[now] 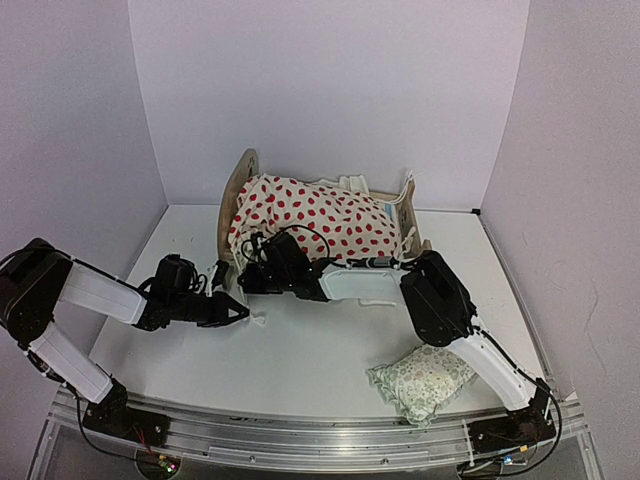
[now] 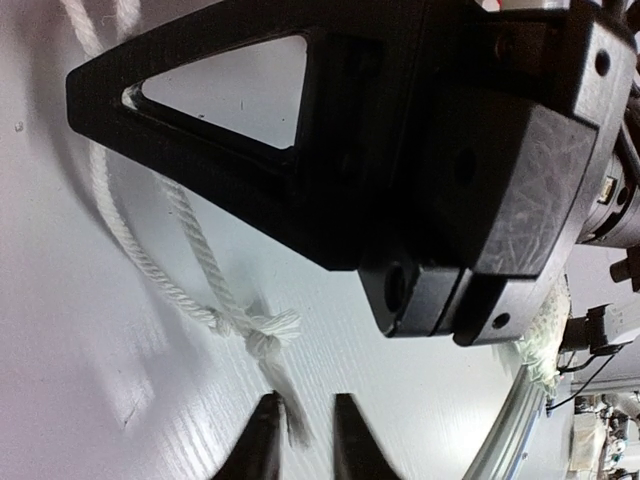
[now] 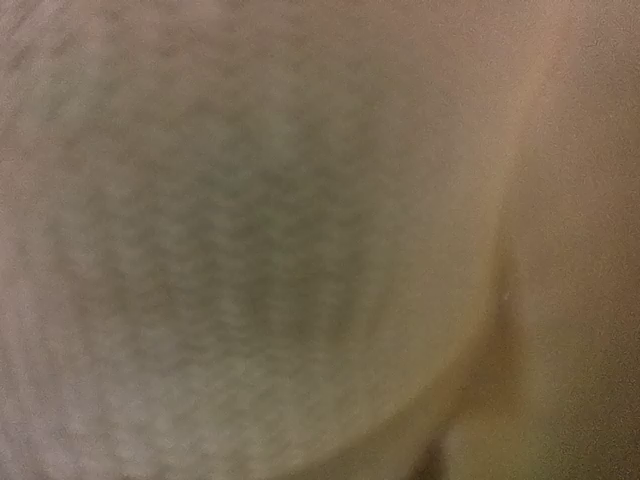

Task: Set up the pet bed
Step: Tie the left ropes of the mattress closest to the robot on the bed frame base.

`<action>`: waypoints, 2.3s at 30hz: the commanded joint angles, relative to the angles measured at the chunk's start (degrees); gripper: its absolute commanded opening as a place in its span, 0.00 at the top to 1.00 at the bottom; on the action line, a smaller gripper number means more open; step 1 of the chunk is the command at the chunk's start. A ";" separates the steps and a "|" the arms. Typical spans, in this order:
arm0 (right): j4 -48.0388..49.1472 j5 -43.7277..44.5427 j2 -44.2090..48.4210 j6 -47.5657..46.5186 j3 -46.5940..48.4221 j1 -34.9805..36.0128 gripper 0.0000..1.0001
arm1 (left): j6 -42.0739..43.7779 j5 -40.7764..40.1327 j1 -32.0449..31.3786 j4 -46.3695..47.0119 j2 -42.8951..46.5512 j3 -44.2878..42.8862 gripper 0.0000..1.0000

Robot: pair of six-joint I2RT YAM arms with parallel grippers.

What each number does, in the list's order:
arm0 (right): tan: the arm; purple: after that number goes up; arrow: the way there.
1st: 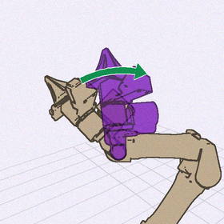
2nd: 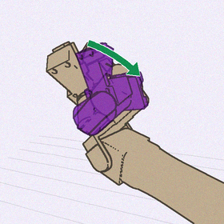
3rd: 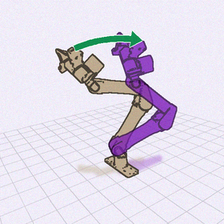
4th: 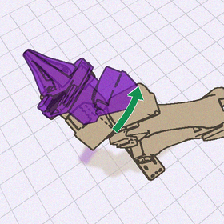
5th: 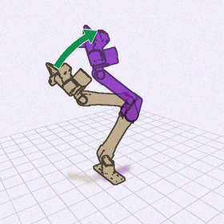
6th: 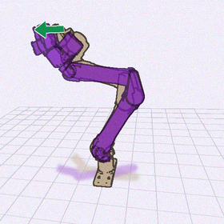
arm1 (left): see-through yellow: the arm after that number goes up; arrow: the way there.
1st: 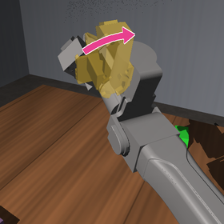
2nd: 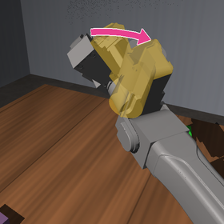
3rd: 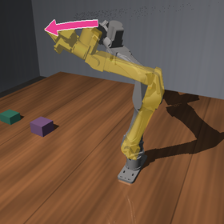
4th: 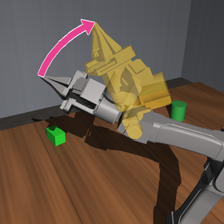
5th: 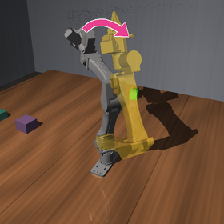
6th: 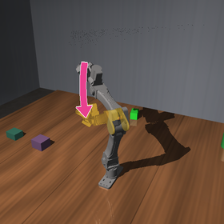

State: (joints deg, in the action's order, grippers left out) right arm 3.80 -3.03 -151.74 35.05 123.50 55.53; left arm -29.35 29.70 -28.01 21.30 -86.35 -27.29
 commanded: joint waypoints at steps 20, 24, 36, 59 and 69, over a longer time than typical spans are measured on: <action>1.19 -9.68 15.93 -1.13 -13.99 1.54 1.00 | -1.83 -24.37 0.13 -24.18 33.74 6.66 0.36; 2.01 -9.86 20.44 -2.08 -21.75 3.35 1.00 | -2.10 -21.80 0.11 -23.80 35.87 7.25 0.41; -9.88 -3.20 30.26 -12.47 -32.55 5.28 1.00 | -1.63 -22.30 -12.07 -15.00 34.76 13.00 0.46; -10.72 -7.90 30.25 -0.65 -31.82 3.29 1.00 | -3.10 -39.92 -29.29 20.50 0.70 8.08 0.58; -7.14 -8.42 29.95 4.98 -31.21 4.27 1.00 | -5.47 -40.85 -30.89 27.36 -3.37 8.20 0.49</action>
State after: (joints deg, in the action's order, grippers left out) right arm -6.53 -10.37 -124.49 37.56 90.21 58.76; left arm -33.62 -9.71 -58.12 42.32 -90.43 -18.76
